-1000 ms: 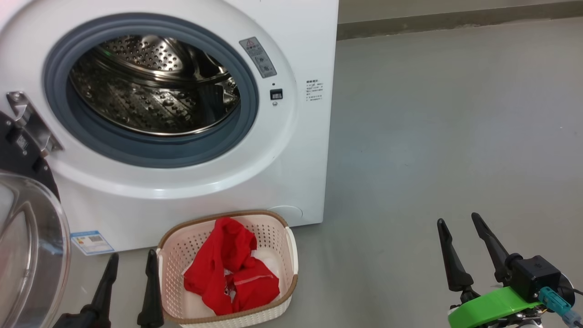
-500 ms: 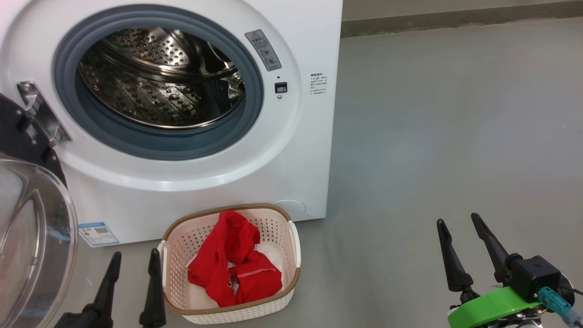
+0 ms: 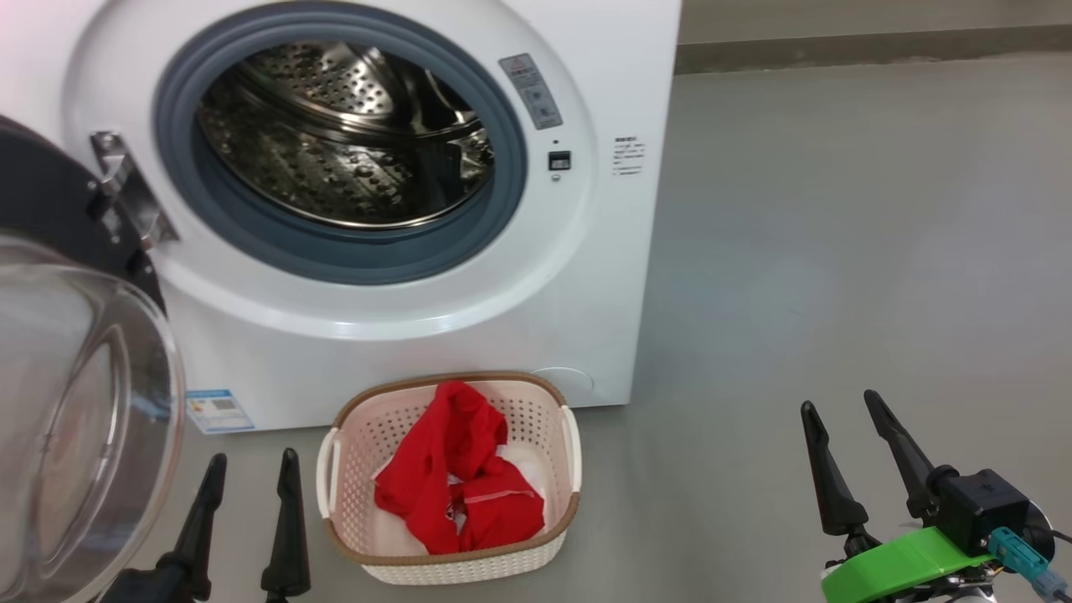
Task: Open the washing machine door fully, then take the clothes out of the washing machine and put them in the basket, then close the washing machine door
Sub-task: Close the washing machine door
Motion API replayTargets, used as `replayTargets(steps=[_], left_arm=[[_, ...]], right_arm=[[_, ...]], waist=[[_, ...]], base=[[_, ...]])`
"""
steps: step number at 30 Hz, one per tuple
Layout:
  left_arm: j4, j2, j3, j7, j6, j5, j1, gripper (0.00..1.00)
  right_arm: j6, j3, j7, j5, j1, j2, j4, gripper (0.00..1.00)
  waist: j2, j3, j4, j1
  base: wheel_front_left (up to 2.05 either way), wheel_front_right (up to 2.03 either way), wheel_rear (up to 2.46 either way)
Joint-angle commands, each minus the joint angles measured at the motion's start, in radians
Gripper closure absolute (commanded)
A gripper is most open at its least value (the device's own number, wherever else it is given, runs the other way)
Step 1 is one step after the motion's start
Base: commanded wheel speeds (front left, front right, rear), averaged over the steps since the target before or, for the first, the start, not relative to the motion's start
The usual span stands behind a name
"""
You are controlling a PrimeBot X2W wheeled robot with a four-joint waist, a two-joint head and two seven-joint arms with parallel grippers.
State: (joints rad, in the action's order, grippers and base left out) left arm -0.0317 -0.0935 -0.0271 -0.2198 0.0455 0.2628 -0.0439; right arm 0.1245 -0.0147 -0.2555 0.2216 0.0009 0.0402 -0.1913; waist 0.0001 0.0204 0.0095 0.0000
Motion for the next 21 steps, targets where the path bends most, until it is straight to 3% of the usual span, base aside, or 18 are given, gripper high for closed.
replayTargets(steps=[1,21], left_arm=[[0.033,-0.018,0.032,0.002,0.011,-0.010,0.011,0.00],[0.109,-0.037,0.024,0.042,0.044,-0.020,-0.005,0.00]], right_arm=[[0.006,0.029,-0.006,0.003,-0.016,0.010,0.030,0.00],[0.006,0.059,-0.006,0.005,-0.011,0.010,0.066,0.00]], waist=[[-0.0001,-0.001,0.026,0.0000],[-0.0001,0.008,0.288,0.0000]], base=[[0.00,0.00,0.00],[0.00,0.00,0.00]])
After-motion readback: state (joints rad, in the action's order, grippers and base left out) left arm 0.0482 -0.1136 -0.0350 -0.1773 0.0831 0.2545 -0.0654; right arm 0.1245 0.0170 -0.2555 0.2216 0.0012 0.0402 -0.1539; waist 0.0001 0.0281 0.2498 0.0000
